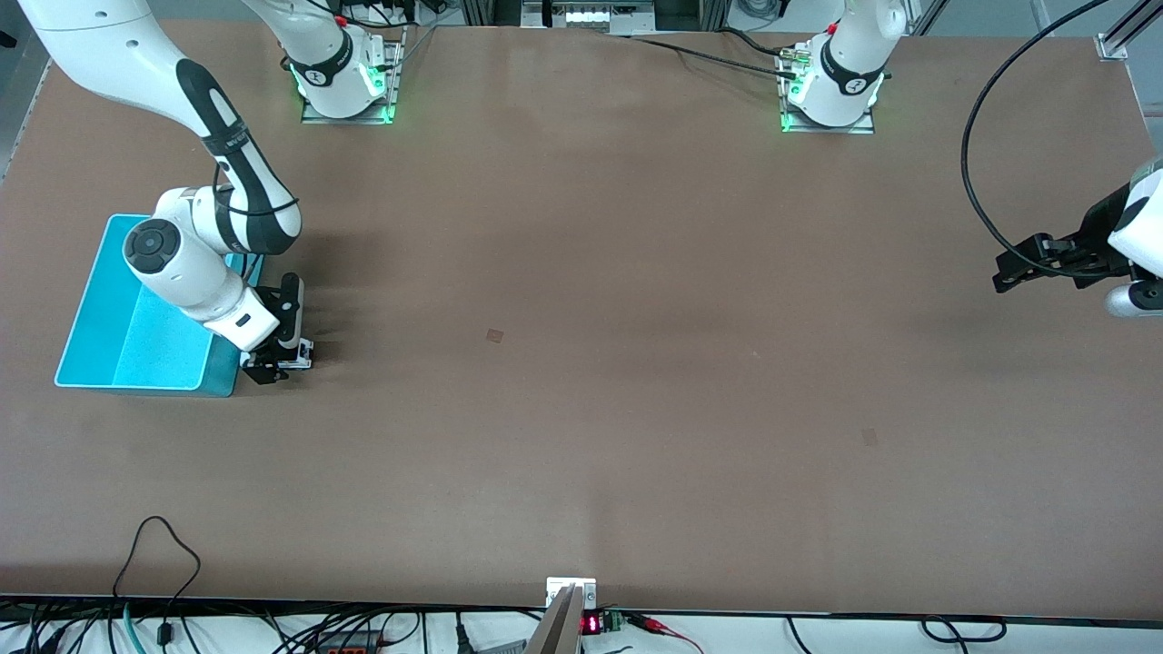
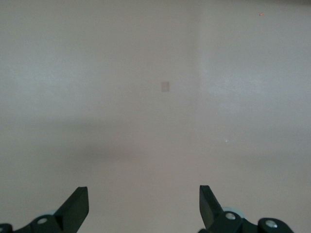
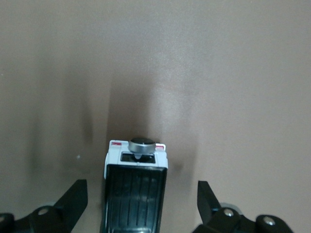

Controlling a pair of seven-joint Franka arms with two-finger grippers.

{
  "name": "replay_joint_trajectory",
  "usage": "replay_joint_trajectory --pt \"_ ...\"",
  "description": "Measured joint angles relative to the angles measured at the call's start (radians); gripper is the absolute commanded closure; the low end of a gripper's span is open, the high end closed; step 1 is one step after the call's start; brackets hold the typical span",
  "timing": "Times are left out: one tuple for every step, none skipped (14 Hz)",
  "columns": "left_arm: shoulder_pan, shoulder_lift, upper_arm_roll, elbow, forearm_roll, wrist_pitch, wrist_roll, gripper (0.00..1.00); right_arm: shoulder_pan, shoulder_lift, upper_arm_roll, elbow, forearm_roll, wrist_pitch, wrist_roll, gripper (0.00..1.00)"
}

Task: Wind and store white jeep toy
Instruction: 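Grasp the white jeep with the right gripper and lift it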

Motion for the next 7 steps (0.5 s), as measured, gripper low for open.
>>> replay_joint_trajectory --pt "0.001 0.0 0.0 0.0 0.0 0.0 0.0 0.0 0.0 0.006 0.0 0.001 0.0 0.003 0.0 0.07" --pt "0.002 0.0 0.0 0.0 0.0 0.0 0.0 0.0 0.0 0.01 0.0 0.001 0.0 0.004 0.0 0.27" --pt "0.002 0.0 0.0 0.0 0.0 0.0 0.0 0.0 0.0 0.011 0.0 0.001 0.0 0.004 0.0 0.47" --pt "0.002 0.0 0.0 0.0 0.0 0.0 0.0 0.0 0.0 0.012 0.0 0.001 0.0 0.004 0.0 0.65" --pt "0.002 0.0 0.0 0.0 0.0 0.0 0.0 0.0 0.0 0.012 0.0 0.001 0.0 0.004 0.0 0.79" --pt "0.002 0.0 0.0 0.0 0.0 0.0 0.0 0.0 0.0 0.012 0.0 0.001 0.0 0.004 0.0 1.0" --pt "0.004 0.0 0.0 0.0 0.0 0.0 0.0 0.0 -0.001 0.012 0.0 0.001 0.0 0.004 0.0 1.0"
